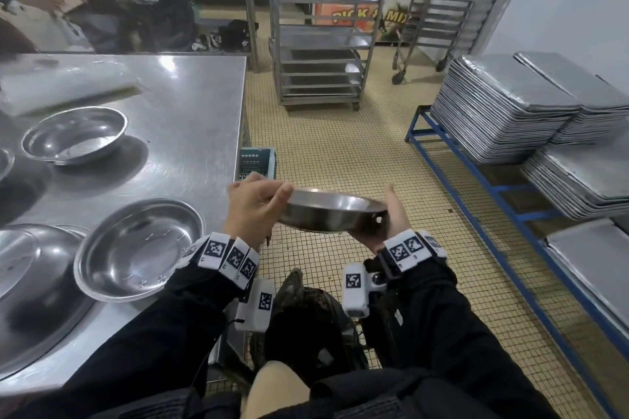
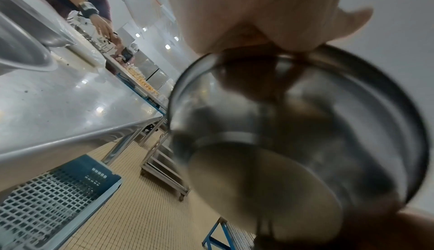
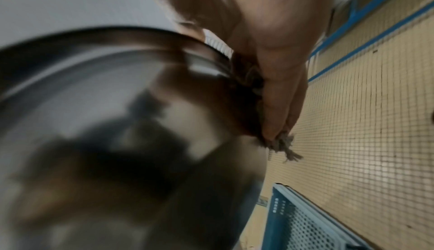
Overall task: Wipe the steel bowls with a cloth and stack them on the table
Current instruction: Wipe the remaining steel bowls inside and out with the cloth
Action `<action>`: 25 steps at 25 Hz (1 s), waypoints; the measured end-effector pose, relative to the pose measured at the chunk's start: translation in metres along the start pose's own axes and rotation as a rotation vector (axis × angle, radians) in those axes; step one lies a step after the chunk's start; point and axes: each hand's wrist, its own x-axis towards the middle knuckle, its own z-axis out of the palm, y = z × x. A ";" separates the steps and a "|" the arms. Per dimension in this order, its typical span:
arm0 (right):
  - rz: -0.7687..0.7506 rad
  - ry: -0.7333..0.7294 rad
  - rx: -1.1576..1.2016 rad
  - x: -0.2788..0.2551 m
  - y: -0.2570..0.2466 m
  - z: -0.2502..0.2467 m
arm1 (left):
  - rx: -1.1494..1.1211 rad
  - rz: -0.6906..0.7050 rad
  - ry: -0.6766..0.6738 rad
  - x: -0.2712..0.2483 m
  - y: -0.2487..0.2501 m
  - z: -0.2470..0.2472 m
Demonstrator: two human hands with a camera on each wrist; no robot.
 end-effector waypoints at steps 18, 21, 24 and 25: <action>-0.312 0.265 -0.628 0.016 0.041 -0.007 | -0.537 -0.541 0.061 -0.002 -0.011 -0.010; -0.536 0.342 -0.796 0.011 0.042 -0.017 | -0.415 -0.487 0.061 -0.002 -0.016 -0.020; -0.831 0.224 -1.042 0.015 0.037 -0.007 | -0.302 -0.418 0.032 -0.007 -0.019 -0.022; -0.944 0.156 -1.156 0.020 0.035 0.002 | -0.282 -0.406 0.023 -0.010 -0.019 -0.020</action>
